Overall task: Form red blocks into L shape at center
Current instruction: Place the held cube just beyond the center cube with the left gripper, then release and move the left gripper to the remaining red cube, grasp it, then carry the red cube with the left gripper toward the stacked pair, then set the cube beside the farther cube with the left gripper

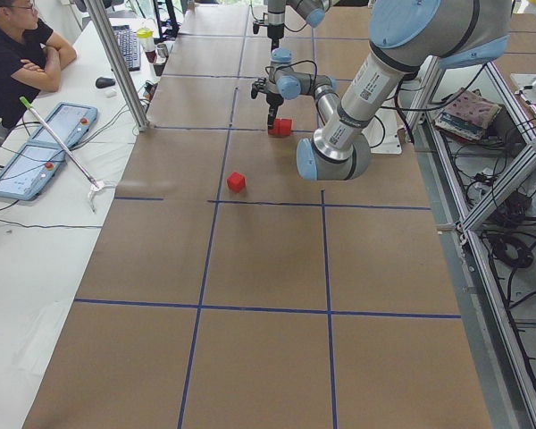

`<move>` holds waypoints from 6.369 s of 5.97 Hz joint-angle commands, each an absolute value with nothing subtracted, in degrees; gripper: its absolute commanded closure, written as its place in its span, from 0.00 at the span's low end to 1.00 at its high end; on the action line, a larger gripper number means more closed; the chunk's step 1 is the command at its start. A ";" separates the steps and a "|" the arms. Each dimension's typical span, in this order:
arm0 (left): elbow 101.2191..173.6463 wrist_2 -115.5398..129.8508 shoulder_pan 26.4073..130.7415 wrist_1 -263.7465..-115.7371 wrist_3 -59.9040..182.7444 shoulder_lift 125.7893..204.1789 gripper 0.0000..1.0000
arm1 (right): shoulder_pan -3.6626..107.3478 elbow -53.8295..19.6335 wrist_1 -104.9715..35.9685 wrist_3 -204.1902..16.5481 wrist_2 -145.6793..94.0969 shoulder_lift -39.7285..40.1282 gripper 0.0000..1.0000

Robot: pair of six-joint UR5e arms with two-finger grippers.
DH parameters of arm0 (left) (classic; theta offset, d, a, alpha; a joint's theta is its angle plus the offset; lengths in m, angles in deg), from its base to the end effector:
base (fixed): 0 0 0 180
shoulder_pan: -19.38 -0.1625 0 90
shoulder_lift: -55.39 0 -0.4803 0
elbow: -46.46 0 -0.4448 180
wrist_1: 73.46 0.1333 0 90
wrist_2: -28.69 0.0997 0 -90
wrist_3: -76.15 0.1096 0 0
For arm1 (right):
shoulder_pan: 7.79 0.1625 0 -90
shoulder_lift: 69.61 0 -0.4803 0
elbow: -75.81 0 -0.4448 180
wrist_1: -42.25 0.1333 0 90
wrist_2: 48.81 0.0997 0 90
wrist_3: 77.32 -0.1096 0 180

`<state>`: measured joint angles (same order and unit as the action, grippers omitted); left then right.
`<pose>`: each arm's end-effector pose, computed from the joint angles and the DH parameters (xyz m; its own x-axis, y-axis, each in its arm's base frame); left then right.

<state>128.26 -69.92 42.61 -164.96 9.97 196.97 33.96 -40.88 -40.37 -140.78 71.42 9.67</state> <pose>0.7320 -0.4414 0.1619 0.7140 0.1281 -0.6884 0.0050 0.9822 0.1879 -0.3808 -0.4446 0.3612 0.6125 0.0292 0.7899 -0.0414 0.9991 -0.0049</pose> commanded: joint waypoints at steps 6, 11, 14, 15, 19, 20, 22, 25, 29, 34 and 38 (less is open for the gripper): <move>134.77 -77.79 55.46 -165.66 26.12 189.12 0.00 | 34.40 -41.26 -40.37 -140.78 71.42 11.16 0.00; 132.79 -92.42 69.04 -176.73 52.93 174.22 0.00 | 34.22 -41.35 -40.37 -140.86 71.25 11.52 0.00; 132.95 -92.42 66.41 -176.91 47.97 173.78 0.00 | 34.13 -41.35 -40.37 -140.86 71.25 11.43 0.00; 132.77 -92.34 64.83 -176.91 47.85 173.43 0.00 | 34.13 -41.35 -40.37 -140.86 71.25 11.43 0.00; 131.72 -91.90 64.47 -177.00 48.37 173.60 0.01 | 34.22 -41.44 -40.37 -140.86 71.25 11.43 0.00; 131.02 -91.72 64.38 -177.00 48.38 173.69 0.09 | 34.22 -41.87 -40.37 -140.86 71.33 11.34 0.00; 131.01 -91.72 64.38 -176.91 48.12 174.21 0.95 | 34.22 -41.88 -40.37 -140.86 71.42 11.43 0.00; 136.88 -85.61 63.52 -169.22 30.19 179.64 1.00 | 34.31 -42.05 -40.37 -140.78 71.60 11.52 0.00; 144.80 -81.12 51.14 -162.58 -34.24 181.77 1.00 | 34.40 -42.49 -40.37 -140.86 71.60 11.95 0.00; 143.06 -80.74 48.38 -161.62 -73.75 184.59 0.98 | 34.31 -42.49 -40.37 -141.74 71.16 12.13 0.00; 134.80 -79.59 48.12 -166.27 -82.50 188.98 0.98 | 34.31 -42.23 -40.37 -141.74 71.42 12.13 0.00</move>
<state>136.74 -79.85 48.20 -165.65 -82.04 187.75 34.31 -42.20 -40.37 -141.74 71.27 12.13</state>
